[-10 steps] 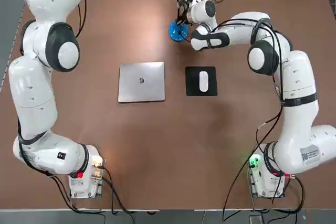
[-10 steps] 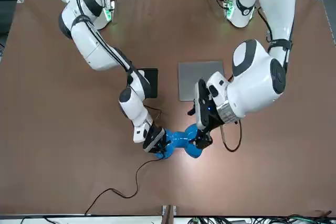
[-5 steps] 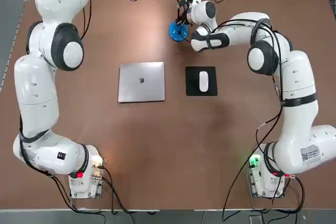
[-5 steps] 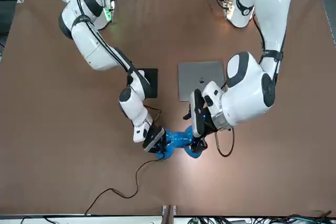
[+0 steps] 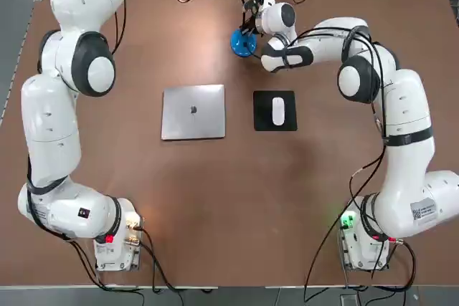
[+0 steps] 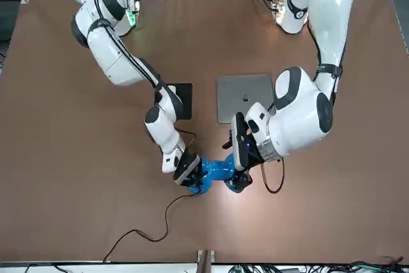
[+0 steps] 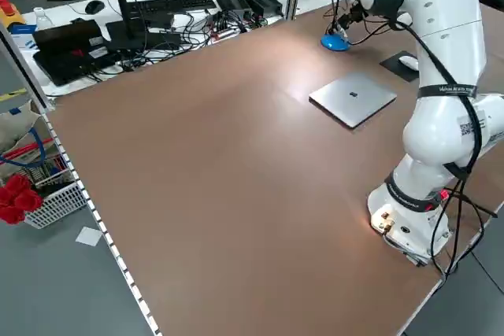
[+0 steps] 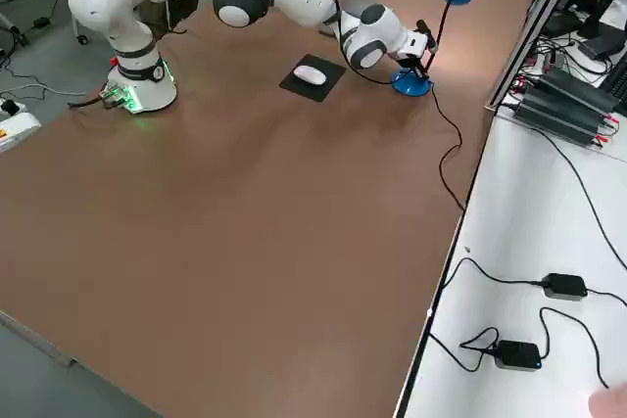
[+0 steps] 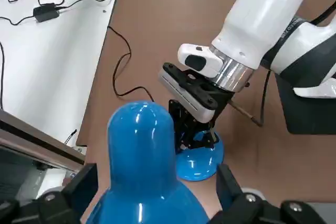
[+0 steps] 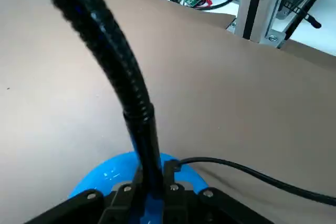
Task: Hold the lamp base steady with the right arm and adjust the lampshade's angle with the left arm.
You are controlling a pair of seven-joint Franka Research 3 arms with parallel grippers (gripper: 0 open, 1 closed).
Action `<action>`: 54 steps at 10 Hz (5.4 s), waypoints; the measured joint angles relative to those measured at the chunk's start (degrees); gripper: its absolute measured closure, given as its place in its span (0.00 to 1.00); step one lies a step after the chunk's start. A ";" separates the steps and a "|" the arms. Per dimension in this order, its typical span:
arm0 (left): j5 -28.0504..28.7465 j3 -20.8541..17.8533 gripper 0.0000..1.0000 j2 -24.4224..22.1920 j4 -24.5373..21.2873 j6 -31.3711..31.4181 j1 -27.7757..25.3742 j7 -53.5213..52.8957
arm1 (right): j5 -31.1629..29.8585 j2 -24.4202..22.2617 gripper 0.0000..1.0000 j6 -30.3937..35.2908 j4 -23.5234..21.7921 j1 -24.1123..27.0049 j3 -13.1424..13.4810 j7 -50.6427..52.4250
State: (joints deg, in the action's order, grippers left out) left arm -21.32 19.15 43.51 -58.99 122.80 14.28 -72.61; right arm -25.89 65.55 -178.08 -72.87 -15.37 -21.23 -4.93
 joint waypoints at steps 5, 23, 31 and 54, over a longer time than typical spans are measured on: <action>-1.74 0.07 0.02 2.23 0.01 2.82 0.95 -0.01 | 0.00 0.00 0.85 -0.32 -0.07 -0.08 0.16 -0.02; -1.75 -0.03 0.44 2.83 0.65 5.07 1.63 3.03 | -0.03 0.00 0.85 -0.75 -0.21 -0.14 0.29 -0.02; -1.76 -0.11 0.44 2.88 0.65 4.99 1.53 18.37 | -0.06 0.00 0.85 -1.04 -0.31 -0.16 0.35 -0.02; -9.00 0.01 0.00 2.50 1.76 -2.53 0.52 50.26 | -0.75 0.01 0.85 -3.40 -1.16 -0.20 0.93 -0.15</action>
State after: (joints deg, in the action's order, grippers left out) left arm -30.32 19.16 46.01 -57.24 120.27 14.80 -22.35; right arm -26.64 65.56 -181.48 -74.03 -15.57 -20.30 -5.07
